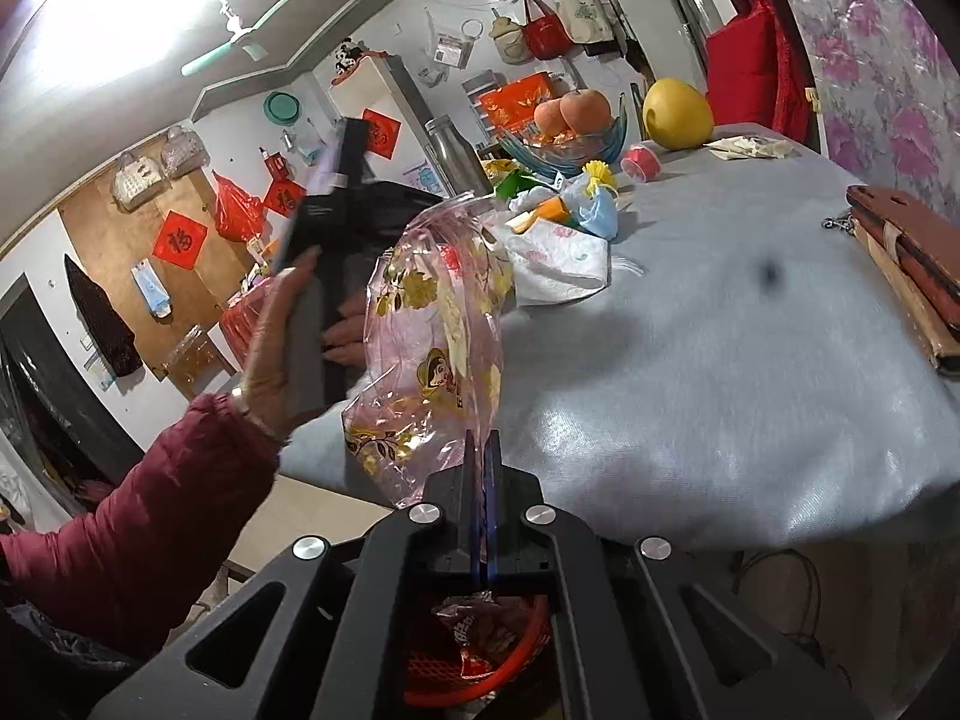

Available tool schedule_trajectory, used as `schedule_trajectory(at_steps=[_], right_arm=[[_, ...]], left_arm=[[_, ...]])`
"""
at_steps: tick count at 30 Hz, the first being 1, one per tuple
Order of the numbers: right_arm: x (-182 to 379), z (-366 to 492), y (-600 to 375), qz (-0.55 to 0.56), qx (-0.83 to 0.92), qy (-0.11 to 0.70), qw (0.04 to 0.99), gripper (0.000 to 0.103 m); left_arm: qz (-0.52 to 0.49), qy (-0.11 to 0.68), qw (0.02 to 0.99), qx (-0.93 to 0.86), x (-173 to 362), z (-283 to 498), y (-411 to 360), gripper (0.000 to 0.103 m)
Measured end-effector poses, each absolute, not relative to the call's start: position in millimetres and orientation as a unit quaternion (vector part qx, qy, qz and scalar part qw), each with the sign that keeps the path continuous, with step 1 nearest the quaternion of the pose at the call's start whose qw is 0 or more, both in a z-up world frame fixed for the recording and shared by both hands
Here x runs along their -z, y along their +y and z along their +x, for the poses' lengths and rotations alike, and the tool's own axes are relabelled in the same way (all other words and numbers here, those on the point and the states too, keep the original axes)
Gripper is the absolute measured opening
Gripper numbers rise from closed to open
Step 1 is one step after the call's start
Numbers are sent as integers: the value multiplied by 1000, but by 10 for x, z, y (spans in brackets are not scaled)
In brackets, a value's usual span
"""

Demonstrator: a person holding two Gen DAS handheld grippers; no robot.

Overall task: Collect trash
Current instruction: 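Grasp the white-and-red medicine box with the left tool, then drop the pink bag into the red basket with the right tool while the left tool drops the medicine box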

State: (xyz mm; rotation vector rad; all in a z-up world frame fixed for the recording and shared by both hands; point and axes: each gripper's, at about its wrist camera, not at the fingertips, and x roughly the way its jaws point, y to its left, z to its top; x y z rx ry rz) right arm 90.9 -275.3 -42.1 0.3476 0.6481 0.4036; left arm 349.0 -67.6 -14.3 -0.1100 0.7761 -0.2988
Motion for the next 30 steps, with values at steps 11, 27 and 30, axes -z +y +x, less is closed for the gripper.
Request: schedule_trajectory(at_steps=[11, 27, 30], right_arm=[[381, 898, -2761, 162, -202, 307, 916, 2], [392, 906, -2776, 167, -206, 306, 914, 2], [362, 868, -2769, 165, -207, 300, 916, 2]], left_arm=[[-37, 406, 905, 121, 147, 3486, -784, 75], [-21, 341, 934, 104, -178, 3291, -683, 38], [-13, 291, 951, 105, -495, 2910, -526, 38]])
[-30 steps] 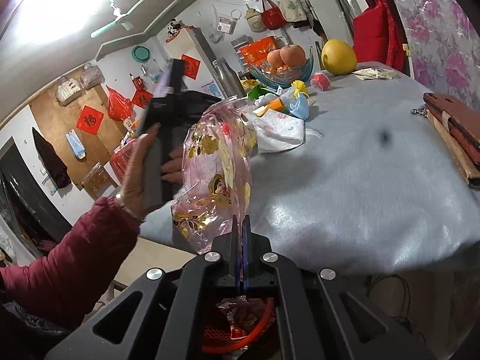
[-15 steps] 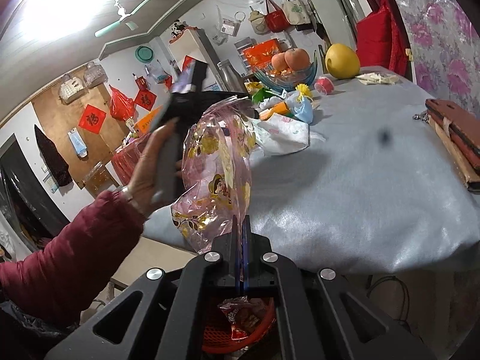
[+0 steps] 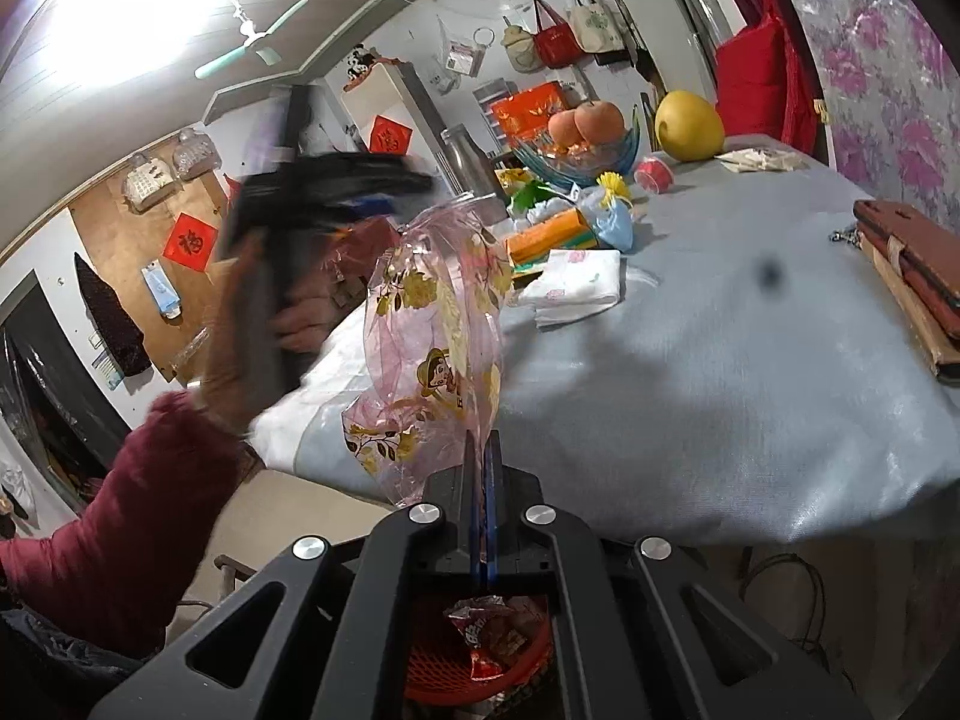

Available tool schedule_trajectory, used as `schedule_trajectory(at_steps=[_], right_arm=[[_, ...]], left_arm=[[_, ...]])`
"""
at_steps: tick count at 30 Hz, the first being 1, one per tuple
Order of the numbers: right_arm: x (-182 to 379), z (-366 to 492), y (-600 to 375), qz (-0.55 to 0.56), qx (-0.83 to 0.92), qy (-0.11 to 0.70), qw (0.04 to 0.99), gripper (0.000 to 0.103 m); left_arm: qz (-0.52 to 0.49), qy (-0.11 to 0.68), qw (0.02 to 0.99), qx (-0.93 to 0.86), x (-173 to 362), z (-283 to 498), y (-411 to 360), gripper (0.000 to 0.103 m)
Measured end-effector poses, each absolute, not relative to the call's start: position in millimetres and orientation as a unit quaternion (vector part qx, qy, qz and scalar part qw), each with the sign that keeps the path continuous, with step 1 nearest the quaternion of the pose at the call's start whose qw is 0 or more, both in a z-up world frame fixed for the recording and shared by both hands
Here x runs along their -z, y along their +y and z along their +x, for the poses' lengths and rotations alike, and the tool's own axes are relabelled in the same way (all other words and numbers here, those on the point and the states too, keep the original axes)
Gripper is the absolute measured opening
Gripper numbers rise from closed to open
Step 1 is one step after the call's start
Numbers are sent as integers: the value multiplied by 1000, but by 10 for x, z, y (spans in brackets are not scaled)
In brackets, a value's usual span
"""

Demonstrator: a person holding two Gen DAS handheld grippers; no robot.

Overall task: Collect trash
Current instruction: 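Drop the pink bag into the red basket with the right tool while the left tool drops the medicine box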

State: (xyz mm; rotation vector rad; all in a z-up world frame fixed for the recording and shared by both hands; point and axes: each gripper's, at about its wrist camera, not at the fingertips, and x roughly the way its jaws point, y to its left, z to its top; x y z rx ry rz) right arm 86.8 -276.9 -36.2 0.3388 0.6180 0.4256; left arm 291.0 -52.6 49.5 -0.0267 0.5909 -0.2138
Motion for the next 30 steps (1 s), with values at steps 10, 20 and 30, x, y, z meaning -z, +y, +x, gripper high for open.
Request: schedule_trajectory(at_steps=[10, 20, 30], right_arm=[[-48, 450, -2621, 138, -215, 245, 935, 2], [-455, -124, -2413, 102, -224, 201, 948, 2], [69, 73, -2004, 41, -221, 314, 922, 2]], left_arm=[[-41, 194, 971, 135, -1136, 1595, -41, 38], [-60, 151, 974, 155, -1134, 410, 291, 38], [-79, 236, 956, 154, -255, 287, 422, 38]])
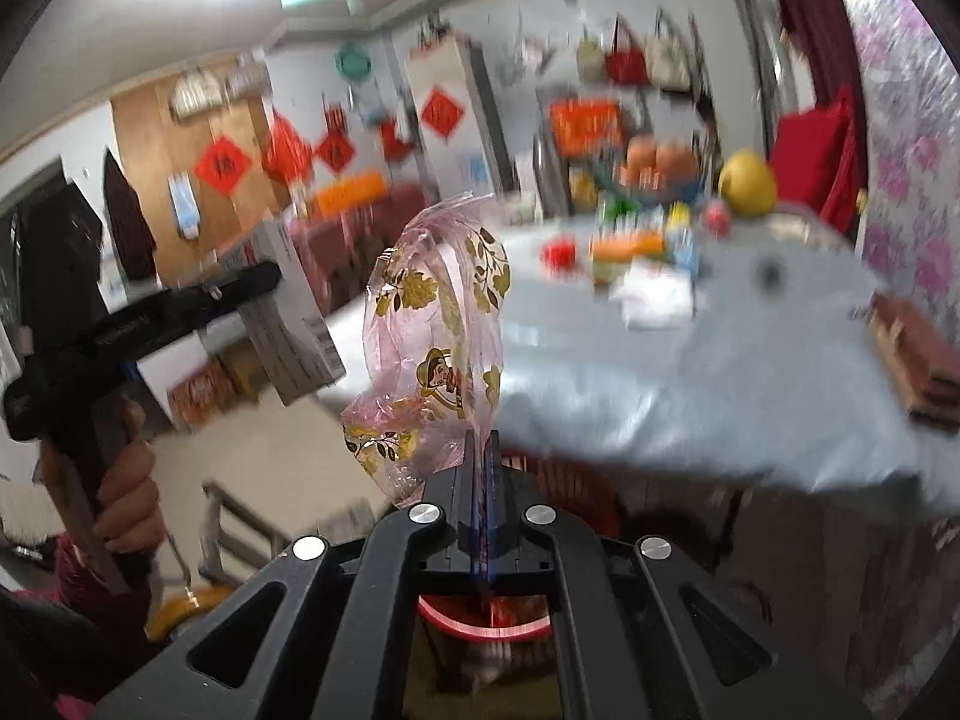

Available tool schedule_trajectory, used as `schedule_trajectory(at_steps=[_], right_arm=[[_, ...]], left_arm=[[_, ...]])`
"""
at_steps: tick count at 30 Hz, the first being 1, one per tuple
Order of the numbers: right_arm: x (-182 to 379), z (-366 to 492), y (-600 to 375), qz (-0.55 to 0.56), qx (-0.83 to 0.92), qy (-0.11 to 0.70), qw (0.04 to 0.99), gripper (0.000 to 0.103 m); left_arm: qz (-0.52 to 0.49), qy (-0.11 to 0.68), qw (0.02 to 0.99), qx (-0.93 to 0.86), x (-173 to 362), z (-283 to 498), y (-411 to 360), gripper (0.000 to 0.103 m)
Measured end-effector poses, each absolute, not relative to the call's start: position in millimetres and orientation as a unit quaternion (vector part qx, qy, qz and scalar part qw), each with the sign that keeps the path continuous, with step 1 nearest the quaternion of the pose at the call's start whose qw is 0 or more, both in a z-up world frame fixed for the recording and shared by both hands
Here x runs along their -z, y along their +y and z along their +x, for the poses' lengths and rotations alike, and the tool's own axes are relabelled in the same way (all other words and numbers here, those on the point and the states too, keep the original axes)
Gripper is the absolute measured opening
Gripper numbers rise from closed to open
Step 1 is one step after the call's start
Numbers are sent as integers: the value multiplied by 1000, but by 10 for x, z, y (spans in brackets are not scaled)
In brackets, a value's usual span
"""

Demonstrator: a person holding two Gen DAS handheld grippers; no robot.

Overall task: Collect trash
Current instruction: 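Drop the pink bag into the red basket with the right tool while the left tool drops the medicine box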

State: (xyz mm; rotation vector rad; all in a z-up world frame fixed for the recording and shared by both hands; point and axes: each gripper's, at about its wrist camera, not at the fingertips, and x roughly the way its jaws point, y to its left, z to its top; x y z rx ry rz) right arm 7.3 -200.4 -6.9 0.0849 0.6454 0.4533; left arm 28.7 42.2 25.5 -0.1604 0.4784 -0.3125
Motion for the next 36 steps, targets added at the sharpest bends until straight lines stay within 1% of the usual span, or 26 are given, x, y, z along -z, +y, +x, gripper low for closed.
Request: schedule_trajectory(at_steps=[5, 12, 13, 14, 15, 16, 18, 20, 23, 25, 27, 31, 33, 36], right_arm=[[701, 398, -1742, -6, -215, 409, 887, 2], [1461, 833, -1410, -97, -176, 495, 845, 2], [1559, 889, -1370, -113, -165, 506, 839, 5], [1625, 926, -1348, -121, -155, 511, 837, 6], [1655, 945, -1338, -123, -151, 514, 835, 12], [1670, 948, -1326, -120, -153, 515, 835, 24], [1624, 824, -1310, -121, -155, 498, 844, 31], [1527, 760, -1331, -122, -155, 479, 856, 31], [1279, 650, -1465, -94, -169, 444, 875, 32], [1056, 515, -1623, -70, -173, 406, 895, 39], [834, 373, -1796, -46, -171, 362, 915, 45], [506, 211, -2091, -3, -156, 300, 941, 52], [431, 156, -2224, 17, -154, 288, 945, 53], [431, 127, -2338, 40, -158, 290, 943, 53]], left_arm=[[-112, 275, 943, 150, 88, 446, 553, 38], [-118, 307, 933, 146, 397, 581, 621, 38], [-117, 310, 932, 146, 422, 594, 617, 38], [-116, 314, 931, 146, 451, 612, 614, 38], [-116, 319, 929, 147, 486, 634, 608, 38], [-116, 325, 927, 147, 522, 657, 609, 38], [-118, 333, 924, 149, 576, 691, 615, 38], [-120, 342, 920, 149, 616, 727, 607, 38], [-115, 349, 918, 152, 638, 745, 562, 38], [-107, 350, 917, 156, 628, 731, 495, 38], [-99, 351, 917, 162, 618, 722, 402, 38], [-81, 363, 910, 181, 654, 729, 171, 39], [-69, 369, 909, 183, 699, 760, 51, 39], [-52, 379, 905, 188, 818, 818, -120, 39]])
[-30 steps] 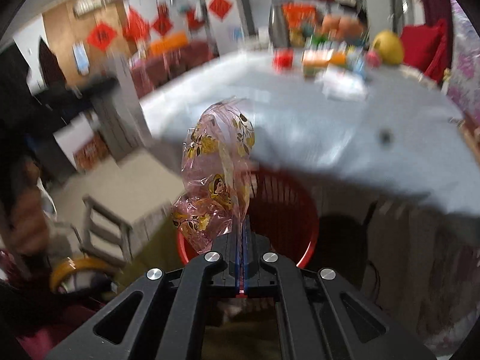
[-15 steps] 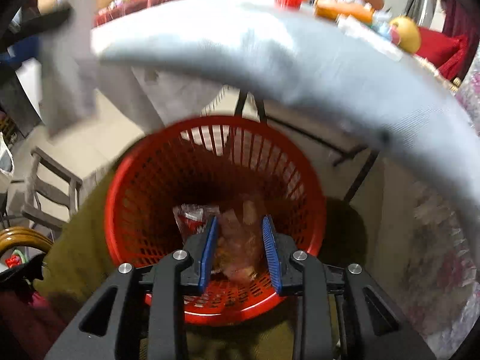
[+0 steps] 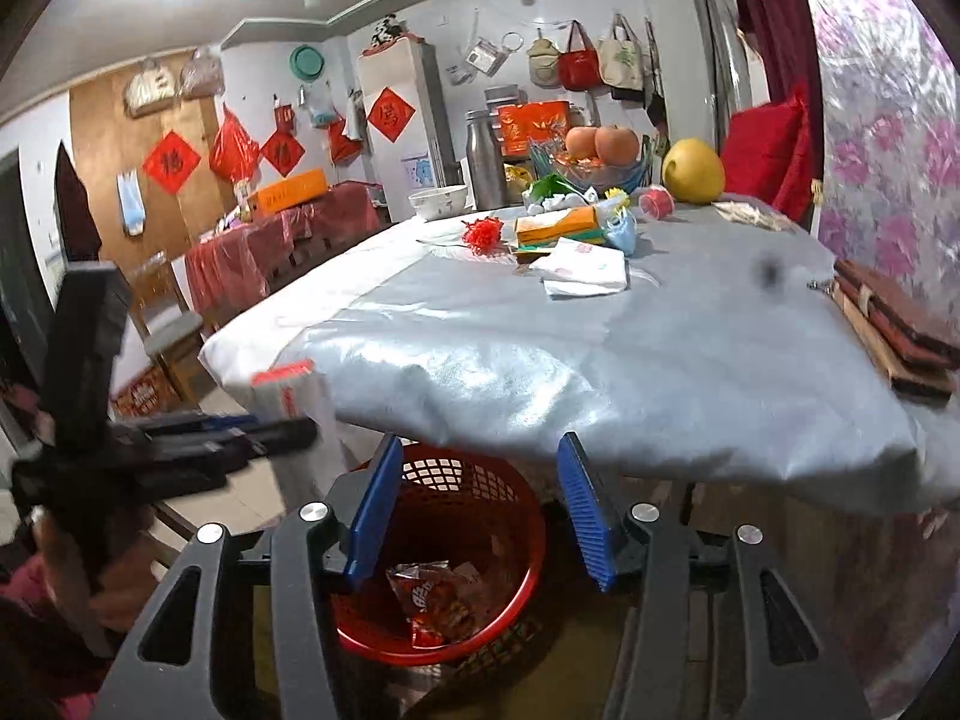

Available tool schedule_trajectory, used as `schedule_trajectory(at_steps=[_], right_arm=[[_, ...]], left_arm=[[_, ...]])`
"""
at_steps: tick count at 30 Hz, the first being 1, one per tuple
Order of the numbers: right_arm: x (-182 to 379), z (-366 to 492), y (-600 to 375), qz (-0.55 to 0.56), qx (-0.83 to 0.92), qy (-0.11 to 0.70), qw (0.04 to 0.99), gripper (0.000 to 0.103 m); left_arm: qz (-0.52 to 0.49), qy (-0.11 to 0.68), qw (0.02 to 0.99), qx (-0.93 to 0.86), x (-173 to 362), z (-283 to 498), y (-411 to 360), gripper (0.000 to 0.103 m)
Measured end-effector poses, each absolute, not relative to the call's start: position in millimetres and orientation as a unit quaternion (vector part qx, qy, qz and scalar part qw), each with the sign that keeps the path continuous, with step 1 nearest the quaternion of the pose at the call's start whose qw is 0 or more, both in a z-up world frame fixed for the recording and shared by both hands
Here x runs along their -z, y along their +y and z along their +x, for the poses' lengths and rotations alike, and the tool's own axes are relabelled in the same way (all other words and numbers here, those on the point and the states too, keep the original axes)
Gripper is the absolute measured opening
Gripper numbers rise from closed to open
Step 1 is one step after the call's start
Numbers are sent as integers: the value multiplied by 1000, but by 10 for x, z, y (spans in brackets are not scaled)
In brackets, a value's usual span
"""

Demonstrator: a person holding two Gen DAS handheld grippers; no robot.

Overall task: Collect trash
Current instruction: 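Drop the pink bag into the red basket with the right tool while the left tool drops the medicine box, then grasp the red mesh net with the left tool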

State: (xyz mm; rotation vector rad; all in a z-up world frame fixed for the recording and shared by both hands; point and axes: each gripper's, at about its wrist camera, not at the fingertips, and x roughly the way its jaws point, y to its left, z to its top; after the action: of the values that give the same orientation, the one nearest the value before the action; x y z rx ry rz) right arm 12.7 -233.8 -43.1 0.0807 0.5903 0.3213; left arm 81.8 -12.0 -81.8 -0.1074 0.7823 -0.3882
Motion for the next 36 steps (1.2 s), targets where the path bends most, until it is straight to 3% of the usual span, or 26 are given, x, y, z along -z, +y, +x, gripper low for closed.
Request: schedule_trajectory(at_steps=[10, 14, 21, 24, 27, 36], right_arm=[[619, 344, -2432, 88, -153, 306, 935, 54], [656, 369, -2426, 93, -154, 307, 934, 54], [667, 366, -2440, 100, -158, 300, 935, 54], [684, 355, -2411, 95, -159, 301, 935, 55], [691, 346, -2384, 90, -157, 300, 937, 63], [729, 351, -2393, 88, -150, 301, 938, 66]], left_arm=[[4, 433, 887, 157, 1486, 1055, -433, 42], [19, 461, 877, 133, 1726, 1117, -475, 76], [-1, 423, 900, 102, 1489, 925, -271, 91], [1, 390, 918, 73, 1340, 761, -160, 93], [1, 363, 930, 56, 1233, 634, -113, 96], [15, 317, 947, 43, 1086, 489, -146, 96]])
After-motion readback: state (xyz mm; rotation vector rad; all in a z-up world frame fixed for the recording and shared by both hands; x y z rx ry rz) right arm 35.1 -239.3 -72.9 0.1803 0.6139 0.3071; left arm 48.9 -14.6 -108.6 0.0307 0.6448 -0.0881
